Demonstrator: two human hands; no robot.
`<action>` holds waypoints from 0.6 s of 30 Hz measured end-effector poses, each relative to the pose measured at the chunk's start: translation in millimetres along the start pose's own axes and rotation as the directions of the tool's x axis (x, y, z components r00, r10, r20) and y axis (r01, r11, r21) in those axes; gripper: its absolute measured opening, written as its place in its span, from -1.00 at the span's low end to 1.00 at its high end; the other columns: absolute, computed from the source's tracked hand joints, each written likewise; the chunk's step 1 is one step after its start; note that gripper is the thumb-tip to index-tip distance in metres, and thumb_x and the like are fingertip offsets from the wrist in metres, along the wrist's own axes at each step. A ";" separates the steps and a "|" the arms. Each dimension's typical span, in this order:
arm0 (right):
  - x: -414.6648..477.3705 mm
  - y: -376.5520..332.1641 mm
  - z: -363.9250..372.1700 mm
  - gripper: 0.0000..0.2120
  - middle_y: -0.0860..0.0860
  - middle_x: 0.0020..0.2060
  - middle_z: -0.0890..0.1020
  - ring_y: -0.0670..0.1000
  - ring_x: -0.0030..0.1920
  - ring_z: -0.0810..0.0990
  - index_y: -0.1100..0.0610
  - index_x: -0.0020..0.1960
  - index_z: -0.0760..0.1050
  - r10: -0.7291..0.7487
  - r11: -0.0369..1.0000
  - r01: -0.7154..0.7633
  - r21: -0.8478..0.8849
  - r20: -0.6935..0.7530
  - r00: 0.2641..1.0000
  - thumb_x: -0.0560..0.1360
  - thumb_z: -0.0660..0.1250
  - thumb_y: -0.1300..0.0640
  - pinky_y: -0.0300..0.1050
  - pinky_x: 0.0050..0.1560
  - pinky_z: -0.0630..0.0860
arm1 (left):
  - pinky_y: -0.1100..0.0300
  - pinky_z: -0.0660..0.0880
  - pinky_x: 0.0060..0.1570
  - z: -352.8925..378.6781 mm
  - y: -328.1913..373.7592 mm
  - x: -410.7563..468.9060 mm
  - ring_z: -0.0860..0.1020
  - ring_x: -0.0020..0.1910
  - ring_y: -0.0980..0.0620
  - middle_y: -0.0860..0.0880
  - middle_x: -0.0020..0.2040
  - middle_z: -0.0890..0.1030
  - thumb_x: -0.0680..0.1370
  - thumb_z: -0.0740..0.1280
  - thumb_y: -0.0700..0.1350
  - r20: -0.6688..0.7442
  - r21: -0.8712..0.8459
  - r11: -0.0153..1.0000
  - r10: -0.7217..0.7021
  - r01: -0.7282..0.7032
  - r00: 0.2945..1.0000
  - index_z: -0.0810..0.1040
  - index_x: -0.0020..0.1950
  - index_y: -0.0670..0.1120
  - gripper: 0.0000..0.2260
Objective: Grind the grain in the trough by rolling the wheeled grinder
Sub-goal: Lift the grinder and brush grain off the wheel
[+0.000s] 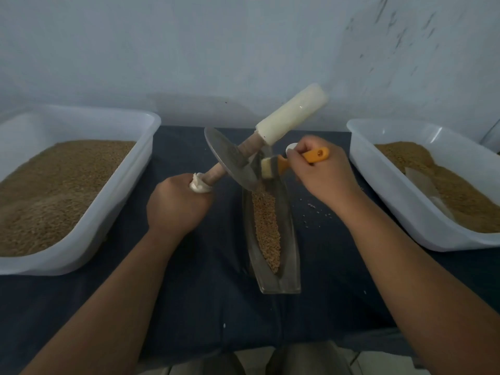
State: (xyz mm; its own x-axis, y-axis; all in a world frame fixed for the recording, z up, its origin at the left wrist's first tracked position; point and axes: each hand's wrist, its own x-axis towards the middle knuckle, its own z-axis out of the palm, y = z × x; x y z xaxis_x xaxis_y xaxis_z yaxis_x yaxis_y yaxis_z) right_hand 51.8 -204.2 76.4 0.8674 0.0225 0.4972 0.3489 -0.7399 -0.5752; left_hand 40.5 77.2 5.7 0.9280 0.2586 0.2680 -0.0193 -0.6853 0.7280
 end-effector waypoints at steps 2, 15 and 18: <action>4.1 -3.8 6.4 -0.75 -0.02 -0.34 0.58 -0.06 -0.26 0.56 0.03 -0.17 0.51 -0.017 0.999 0.018 -0.041 0.035 0.999 0.65 0.35 -0.04 -0.18 -0.32 0.41 | 0.18 0.33 -0.37 -0.6 0.5 -0.9 0.56 -0.37 0.10 0.32 -0.27 0.59 0.40 0.32 0.17 0.014 0.004 1.000 0.000 0.000 1.000 0.56 -0.17 0.26 -0.94; -29.4 -20.8 -62.7 -0.53 0.02 -0.50 0.60 -0.01 -0.59 0.49 0.04 -0.28 0.61 0.088 0.984 -0.083 0.158 -0.025 0.996 0.61 0.32 -0.29 -0.21 -0.54 0.42 | 0.18 0.32 -0.37 3.3 8.4 -6.2 0.55 -0.36 0.08 0.08 -0.40 0.57 0.42 0.34 0.13 0.048 0.033 0.999 0.004 -0.005 0.999 0.54 -0.20 0.28 -0.98; -38.9 -24.1 -63.8 -0.47 0.10 -0.54 0.51 0.05 -0.60 0.37 0.11 -0.29 0.60 0.192 0.896 -0.218 0.388 0.103 0.976 0.61 0.30 -0.29 -0.22 -0.57 0.31 | 0.18 0.31 -0.37 3.9 12.3 -9.5 0.55 -0.35 0.09 0.08 -0.39 0.57 0.46 0.35 0.13 0.053 0.021 0.999 0.026 -0.027 0.998 0.54 -0.21 0.31 -0.93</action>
State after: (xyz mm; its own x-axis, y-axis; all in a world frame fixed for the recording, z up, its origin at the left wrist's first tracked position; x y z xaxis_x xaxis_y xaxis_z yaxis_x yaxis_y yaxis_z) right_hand -13.0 -230.1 112.3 0.9502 -0.0507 0.3073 0.2614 -0.4065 -0.8755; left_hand 32.9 63.7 9.7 0.9457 0.2046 0.2528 -0.0362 -0.7063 0.7070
